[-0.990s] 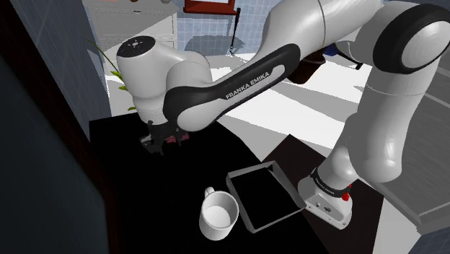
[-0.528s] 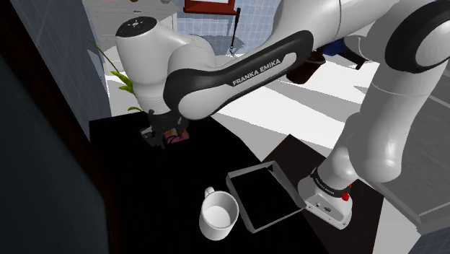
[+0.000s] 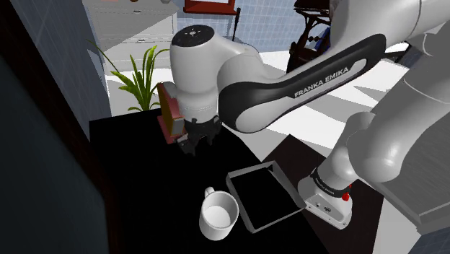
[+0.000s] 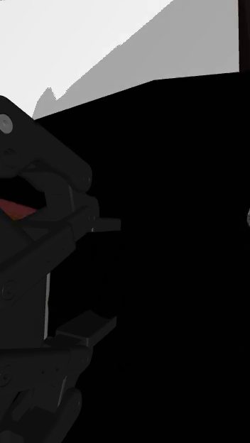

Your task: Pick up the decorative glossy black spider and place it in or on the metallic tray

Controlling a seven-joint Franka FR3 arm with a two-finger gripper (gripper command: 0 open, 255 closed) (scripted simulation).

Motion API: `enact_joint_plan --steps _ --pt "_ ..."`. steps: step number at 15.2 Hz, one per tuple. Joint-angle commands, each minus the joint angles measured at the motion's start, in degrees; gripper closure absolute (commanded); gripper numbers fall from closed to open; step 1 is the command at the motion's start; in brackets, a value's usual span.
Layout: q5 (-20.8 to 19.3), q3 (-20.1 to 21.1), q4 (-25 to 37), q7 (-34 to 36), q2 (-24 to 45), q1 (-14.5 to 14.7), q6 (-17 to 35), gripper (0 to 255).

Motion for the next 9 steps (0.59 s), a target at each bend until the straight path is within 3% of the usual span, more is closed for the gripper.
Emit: enact_joint_plan --steps 1,9 --pt "2.4 0.0 -5.2 -1.1 -5.0 0.2 0.9 255" --pt "11.1 -1.5 -22.5 -5.0 -24.9 4.8 -0.4 255"
